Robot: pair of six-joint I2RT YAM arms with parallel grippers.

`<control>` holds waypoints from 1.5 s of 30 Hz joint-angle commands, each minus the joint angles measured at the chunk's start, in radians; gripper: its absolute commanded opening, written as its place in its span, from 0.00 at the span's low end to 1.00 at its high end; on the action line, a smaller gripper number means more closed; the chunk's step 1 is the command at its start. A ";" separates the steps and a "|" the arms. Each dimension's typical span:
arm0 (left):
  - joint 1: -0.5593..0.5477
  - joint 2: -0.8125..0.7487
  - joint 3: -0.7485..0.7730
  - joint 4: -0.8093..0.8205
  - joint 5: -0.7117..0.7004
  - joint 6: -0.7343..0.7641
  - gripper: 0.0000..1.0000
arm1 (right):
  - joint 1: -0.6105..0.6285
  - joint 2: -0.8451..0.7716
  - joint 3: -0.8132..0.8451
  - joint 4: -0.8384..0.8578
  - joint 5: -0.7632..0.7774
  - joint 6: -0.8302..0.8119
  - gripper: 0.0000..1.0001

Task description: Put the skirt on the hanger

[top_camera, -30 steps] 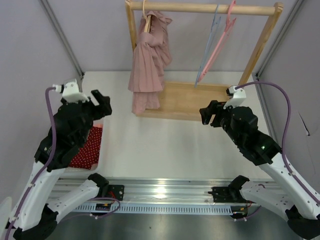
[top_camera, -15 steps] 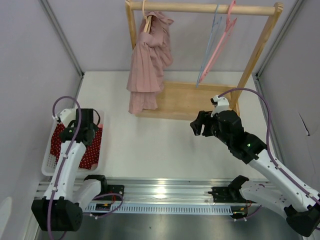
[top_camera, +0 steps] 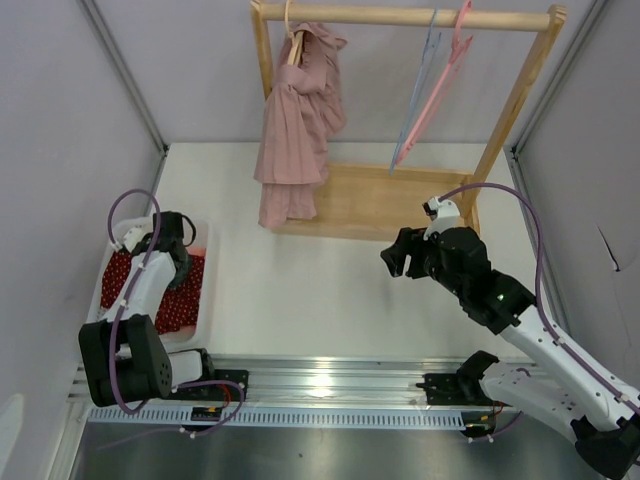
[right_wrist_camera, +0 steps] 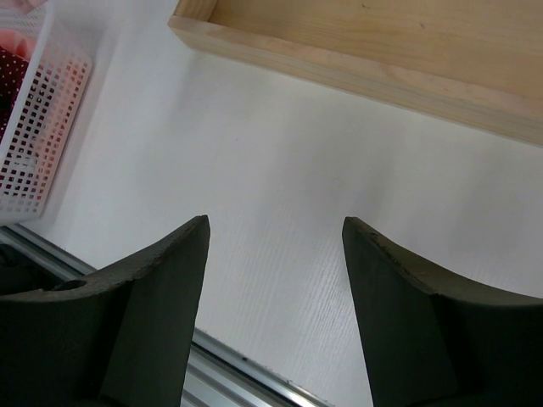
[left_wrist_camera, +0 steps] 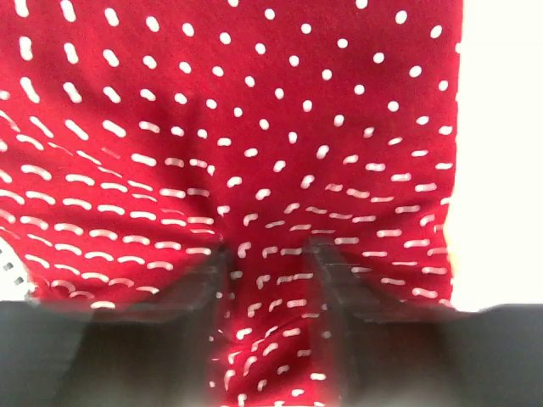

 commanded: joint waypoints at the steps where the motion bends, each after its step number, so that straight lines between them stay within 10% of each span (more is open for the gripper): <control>1: 0.010 0.008 0.004 0.050 0.029 -0.005 0.26 | -0.001 -0.023 0.002 0.021 0.005 -0.011 0.70; 4: 0.012 -0.015 0.024 0.041 0.037 0.021 0.00 | -0.002 -0.029 0.004 0.020 0.005 -0.011 0.70; 20: -0.006 -0.352 0.374 -0.081 0.154 0.270 0.00 | -0.004 -0.009 0.028 0.034 0.008 -0.022 0.70; 45: -0.495 -0.412 0.737 -0.002 0.491 0.416 0.00 | -0.004 0.076 0.119 0.032 0.066 -0.048 0.69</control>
